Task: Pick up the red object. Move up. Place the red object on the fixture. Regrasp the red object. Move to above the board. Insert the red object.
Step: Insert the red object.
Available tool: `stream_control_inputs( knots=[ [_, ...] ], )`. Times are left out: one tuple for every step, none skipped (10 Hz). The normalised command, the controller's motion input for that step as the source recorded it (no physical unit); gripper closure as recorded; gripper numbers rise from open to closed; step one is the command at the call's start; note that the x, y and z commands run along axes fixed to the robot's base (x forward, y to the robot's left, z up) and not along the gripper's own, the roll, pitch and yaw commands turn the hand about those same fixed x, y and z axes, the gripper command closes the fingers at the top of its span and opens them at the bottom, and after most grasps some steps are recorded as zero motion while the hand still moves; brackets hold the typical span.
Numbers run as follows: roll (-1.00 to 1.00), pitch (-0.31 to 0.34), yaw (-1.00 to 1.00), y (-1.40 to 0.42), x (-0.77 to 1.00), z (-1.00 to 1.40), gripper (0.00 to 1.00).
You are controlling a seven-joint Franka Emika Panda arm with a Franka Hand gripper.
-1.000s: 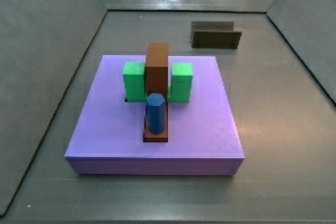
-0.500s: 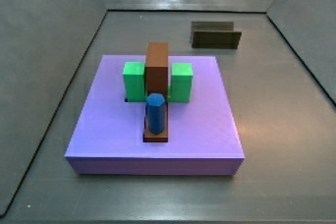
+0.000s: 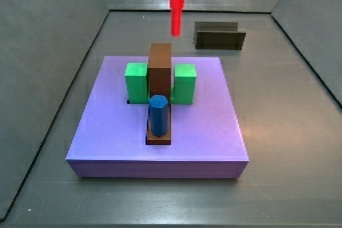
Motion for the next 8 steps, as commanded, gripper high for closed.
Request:
stream_control_inputs(
  knots=[
    [-0.02, -0.096, 0.0, 0.0, -0.11, -0.58, 1.0],
    [0.06, -0.021, 0.0, 0.0, -0.22, -0.47, 1.0],
    [0.03, -0.06, -0.01, 0.0, -0.26, -0.44, 1.0],
    [0.04, 0.021, -0.04, 0.0, 0.0, -0.39, 1.0],
    [0.0, 0.079, -0.07, 0.0, 0.0, -0.31, 1.0],
    [0.0, 0.076, -0.09, 0.0, 0.06, -0.26, 1.0],
    [0.0, 0.063, -0.04, 0.0, 0.09, -0.28, 1.0],
    [0.0, 0.076, -0.09, 0.0, 0.0, -0.2, 1.0]
  ],
)
